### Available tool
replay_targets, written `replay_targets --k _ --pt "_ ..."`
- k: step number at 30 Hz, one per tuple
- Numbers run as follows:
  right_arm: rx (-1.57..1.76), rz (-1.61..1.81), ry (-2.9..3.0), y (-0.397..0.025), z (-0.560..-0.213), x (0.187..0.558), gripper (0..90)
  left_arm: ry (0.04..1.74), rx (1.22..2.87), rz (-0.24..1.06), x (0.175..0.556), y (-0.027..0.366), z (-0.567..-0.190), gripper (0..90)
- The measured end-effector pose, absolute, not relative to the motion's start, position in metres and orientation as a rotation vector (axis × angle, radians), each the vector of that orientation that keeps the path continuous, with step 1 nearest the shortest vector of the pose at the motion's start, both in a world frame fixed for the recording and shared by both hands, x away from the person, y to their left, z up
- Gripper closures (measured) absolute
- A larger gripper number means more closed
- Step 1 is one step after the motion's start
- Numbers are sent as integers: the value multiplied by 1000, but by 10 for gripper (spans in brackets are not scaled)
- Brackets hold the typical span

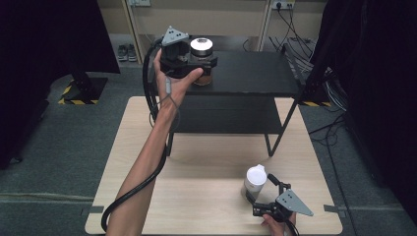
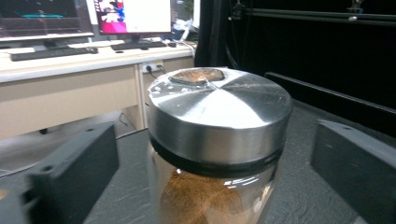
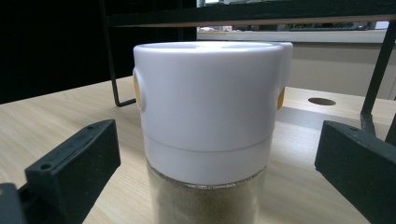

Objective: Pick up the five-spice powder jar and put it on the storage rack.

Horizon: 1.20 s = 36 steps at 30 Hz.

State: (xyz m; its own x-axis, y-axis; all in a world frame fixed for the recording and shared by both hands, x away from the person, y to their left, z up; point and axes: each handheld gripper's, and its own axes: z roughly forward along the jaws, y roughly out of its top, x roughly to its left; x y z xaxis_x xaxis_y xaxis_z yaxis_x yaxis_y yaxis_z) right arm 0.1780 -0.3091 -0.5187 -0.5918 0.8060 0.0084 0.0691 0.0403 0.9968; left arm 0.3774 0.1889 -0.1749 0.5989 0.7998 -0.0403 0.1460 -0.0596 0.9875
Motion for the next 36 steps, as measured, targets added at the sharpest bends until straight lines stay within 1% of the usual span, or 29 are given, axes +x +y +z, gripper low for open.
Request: replay_targets --k 3,8,15,25,32,36 --pt "887 1609 1733 -309 -519 178 4 827 1544 626 374 192 -176 1" --pt "892 1613 1731 -309 -519 178 4 808 1541 627 367 196 -179 0" --pt "893 1614 1731 -309 -519 179 4 781 1515 606 353 202 -190 4" --pt "902 1620 1727 -310 -519 179 4 730 1480 604 329 208 -213 4" --pt "903 1621 1727 -310 -519 179 4 696 1459 622 310 211 -237 4" --pt "907 1625 1724 -310 -519 179 4 670 1458 611 300 214 -250 4"
